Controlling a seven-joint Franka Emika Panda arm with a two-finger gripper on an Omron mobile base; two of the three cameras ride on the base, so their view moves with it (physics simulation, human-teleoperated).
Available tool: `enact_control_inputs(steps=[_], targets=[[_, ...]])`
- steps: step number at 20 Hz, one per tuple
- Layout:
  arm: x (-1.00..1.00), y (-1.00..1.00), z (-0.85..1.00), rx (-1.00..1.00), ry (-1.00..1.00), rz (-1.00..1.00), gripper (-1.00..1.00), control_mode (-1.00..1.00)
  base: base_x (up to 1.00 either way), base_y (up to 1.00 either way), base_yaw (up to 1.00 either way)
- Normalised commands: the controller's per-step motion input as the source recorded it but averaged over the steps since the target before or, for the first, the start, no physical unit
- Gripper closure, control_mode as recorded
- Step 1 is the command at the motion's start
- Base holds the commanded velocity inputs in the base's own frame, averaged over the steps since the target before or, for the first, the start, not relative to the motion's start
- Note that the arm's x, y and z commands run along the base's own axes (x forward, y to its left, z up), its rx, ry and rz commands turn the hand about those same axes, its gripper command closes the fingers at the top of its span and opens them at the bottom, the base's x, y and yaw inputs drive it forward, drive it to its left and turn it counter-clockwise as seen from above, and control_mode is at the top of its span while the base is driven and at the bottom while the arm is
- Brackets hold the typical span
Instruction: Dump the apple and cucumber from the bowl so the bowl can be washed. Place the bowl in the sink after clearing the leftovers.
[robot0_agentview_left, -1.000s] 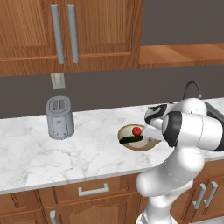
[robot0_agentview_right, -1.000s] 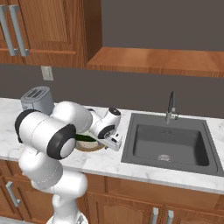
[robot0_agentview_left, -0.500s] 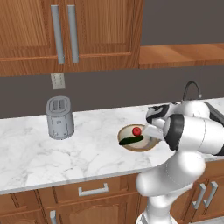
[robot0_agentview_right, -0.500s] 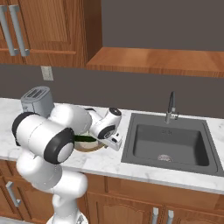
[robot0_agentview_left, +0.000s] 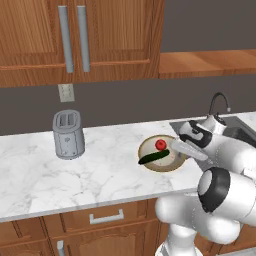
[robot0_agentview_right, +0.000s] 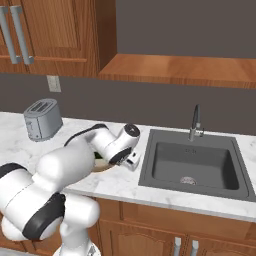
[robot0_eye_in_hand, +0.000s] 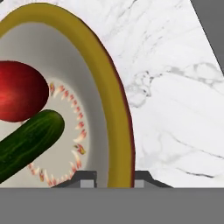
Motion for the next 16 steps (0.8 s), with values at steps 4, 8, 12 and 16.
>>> enact_control_inputs(steps=[4,8,12,16], targets=[[-0.52,0.0,0.77,0.16,-0.08,-0.15,1.0,-1.0,0.0,0.0,0.0],[-0.68,0.0,0.83,0.22,-0.01,-0.17,1.0,-1.0,0.0,0.0,0.0],[-0.59,0.02,0.85,0.27,0.05,-0.15,1.0,-1.0,0.0,0.0,0.0],[-0.35,0.0,0.52,0.17,0.12,-0.08,1.0,-1.0,0.0,0.0,0.0]])
